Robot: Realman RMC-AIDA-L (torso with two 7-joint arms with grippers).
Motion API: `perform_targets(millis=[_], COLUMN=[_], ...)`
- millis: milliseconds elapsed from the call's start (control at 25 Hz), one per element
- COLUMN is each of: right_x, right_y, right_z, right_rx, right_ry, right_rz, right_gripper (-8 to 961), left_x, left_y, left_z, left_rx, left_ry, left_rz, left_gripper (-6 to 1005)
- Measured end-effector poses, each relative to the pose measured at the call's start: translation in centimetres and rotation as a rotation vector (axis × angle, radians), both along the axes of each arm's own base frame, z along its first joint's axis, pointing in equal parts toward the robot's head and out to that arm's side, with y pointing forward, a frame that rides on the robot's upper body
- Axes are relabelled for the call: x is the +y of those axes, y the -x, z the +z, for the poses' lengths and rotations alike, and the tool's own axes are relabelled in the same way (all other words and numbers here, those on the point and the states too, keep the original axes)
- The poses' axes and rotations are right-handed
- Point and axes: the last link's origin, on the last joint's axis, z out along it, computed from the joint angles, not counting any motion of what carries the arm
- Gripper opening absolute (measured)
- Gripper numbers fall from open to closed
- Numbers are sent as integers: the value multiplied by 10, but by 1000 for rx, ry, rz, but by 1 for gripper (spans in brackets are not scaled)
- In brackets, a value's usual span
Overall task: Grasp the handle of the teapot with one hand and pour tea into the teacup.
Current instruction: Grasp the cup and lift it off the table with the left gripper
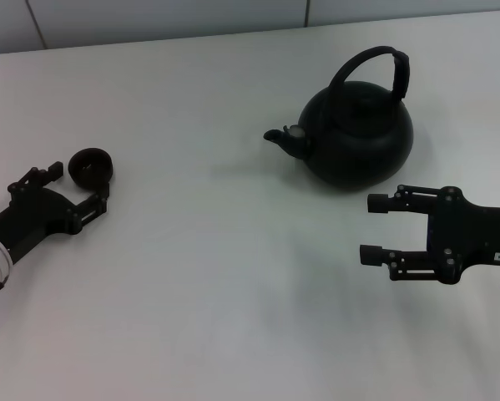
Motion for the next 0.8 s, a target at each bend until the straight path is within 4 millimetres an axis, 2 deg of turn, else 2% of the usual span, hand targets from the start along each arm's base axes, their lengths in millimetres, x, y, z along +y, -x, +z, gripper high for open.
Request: perform_targets(millis=[800], right_x=[0], right_y=[-2], right_z=[0], right_rx=[-5], right_ry=[-8], right_rz=[-11], right_gripper=[759], left_x=[6], left_y=[-9], left_z=[-3], left_rx=[1], left_ry=[14], left_rz=[-28], left_gripper=[729])
